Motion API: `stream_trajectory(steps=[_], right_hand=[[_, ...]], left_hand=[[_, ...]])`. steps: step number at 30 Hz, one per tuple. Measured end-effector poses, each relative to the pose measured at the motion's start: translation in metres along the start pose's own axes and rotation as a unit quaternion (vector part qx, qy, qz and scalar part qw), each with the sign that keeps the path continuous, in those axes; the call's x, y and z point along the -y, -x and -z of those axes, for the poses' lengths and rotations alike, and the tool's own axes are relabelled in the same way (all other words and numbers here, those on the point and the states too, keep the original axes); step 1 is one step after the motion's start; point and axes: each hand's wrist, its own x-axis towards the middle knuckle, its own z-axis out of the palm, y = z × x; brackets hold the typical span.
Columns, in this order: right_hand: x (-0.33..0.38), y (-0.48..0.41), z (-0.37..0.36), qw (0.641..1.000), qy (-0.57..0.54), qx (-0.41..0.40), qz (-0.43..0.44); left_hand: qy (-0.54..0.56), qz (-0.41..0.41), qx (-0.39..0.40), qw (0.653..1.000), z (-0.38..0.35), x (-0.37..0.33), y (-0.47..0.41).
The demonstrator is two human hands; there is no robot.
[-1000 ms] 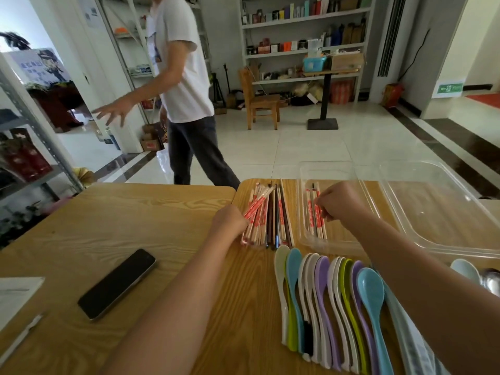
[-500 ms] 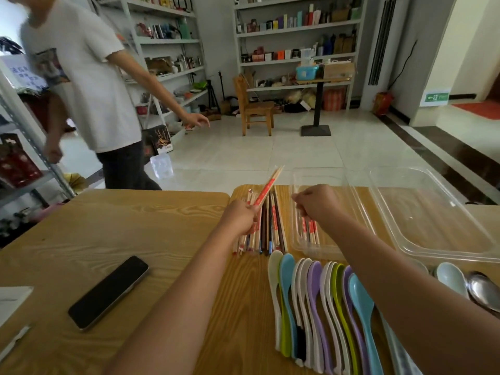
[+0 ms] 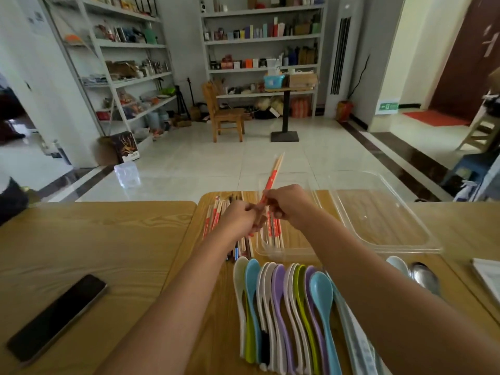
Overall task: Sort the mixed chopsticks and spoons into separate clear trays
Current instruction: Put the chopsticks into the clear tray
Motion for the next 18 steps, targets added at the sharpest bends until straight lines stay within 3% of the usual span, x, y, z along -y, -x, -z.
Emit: stream_trajectory(steps=[6, 11, 18], right_hand=[[-0.001, -0.025, 0.040, 0.998, -0.005, -0.058, 0.005], [-0.030, -0.041, 0.039, 0.986, 0.128, -0.103, -0.005], [-0.070, -0.041, 0.024, 0.955, 0.291, -0.052, -0.032]], left_hand=[[0.002, 0.000, -0.064, 0.998, 0.022, 0.010, -0.004], [-0.007, 0.012, -0.102, 0.995, 0.045, 0.024, -0.007], [-0.036, 0.039, -0.122, 0.991, 0.060, 0.046, -0.008]])
